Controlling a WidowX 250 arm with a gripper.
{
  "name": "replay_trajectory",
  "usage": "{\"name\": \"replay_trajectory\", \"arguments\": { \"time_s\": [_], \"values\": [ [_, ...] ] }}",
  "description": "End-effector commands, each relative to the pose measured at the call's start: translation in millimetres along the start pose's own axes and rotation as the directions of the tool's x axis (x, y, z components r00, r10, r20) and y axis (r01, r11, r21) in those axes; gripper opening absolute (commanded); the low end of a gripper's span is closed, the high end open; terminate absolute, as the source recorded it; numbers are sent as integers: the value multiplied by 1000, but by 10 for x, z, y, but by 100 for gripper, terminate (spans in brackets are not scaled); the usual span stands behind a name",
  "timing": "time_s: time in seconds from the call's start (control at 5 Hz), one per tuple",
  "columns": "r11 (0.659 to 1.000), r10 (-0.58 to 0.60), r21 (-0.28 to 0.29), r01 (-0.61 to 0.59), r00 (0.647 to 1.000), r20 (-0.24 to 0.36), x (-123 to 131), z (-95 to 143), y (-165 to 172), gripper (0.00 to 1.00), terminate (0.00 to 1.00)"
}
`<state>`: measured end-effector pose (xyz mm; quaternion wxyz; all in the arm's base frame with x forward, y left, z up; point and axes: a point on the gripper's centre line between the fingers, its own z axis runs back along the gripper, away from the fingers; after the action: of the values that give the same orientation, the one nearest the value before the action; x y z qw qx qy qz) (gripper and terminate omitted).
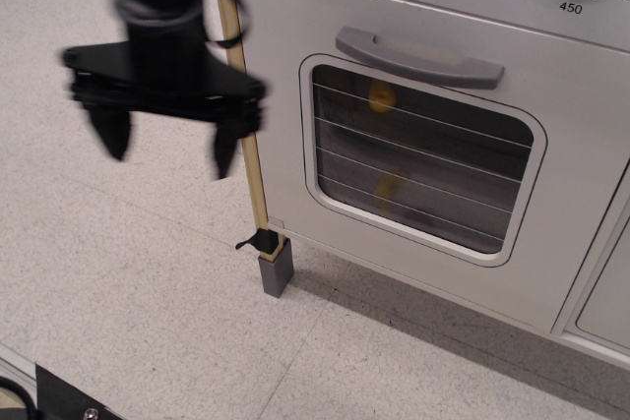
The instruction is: Open oven
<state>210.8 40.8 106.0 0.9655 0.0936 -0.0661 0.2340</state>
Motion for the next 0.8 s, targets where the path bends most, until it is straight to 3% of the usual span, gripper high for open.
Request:
{"name": "replay_trajectory", "arguments": {
  "time_s": [0.0, 0.2, 0.4, 0.6],
  "values": [
    [867, 478, -137, -480, 877, -50, 625, 107, -342, 100, 0],
    [695, 687, -207, -688, 721, -88, 893, 127, -441, 100, 0],
    [590, 765, -225, -776, 626, -152, 1035, 59, -542, 100, 0],
    [533, 785, -275, -800, 589, -193, 1095, -51, -700, 100, 0]
  ]
}}
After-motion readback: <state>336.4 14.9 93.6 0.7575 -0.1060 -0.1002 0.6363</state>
